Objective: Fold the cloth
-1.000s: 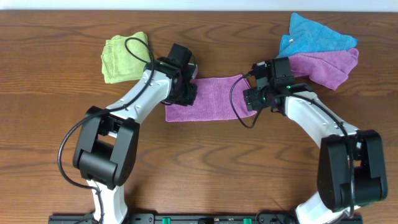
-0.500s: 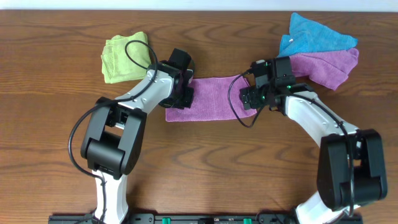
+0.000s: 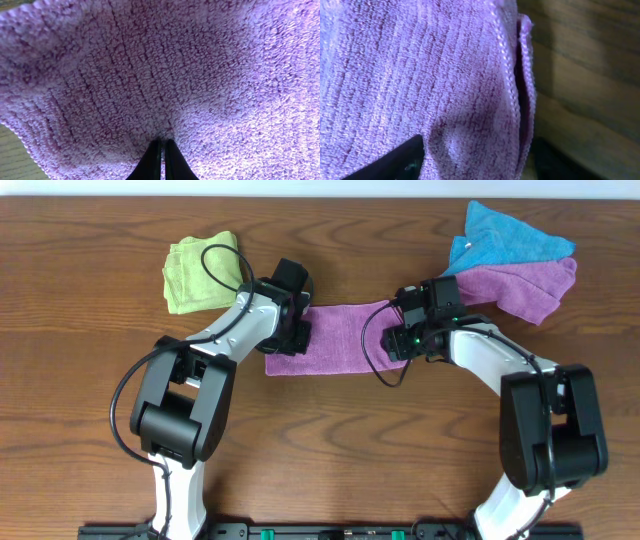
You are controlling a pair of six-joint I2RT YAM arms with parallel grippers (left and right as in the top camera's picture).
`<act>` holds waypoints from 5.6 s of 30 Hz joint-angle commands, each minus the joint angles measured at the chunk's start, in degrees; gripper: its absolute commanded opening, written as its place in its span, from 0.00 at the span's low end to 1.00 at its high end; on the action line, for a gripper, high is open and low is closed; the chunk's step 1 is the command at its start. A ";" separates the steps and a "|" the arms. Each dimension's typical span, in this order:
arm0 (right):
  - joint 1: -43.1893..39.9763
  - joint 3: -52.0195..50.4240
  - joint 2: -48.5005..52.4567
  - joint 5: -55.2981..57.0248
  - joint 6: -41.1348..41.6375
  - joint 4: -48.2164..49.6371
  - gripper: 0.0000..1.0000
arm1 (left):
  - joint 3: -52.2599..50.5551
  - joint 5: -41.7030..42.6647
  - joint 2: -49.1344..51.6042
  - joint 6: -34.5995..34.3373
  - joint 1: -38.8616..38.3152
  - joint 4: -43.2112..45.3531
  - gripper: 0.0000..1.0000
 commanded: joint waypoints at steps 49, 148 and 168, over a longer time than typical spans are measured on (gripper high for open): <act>20.13 8.68 -10.08 10.71 19.19 -11.43 0.01 | 1.99 0.33 -12.37 -0.22 0.22 -7.06 0.09; 6.47 -30.97 -86.84 9.53 23.78 -25.90 0.99 | -25.29 0.81 -77.68 -9.29 14.45 -35.43 0.32; 6.45 -39.56 -94.42 34.60 29.57 -36.15 0.99 | -25.29 1.86 -77.68 -10.36 14.45 -36.20 0.46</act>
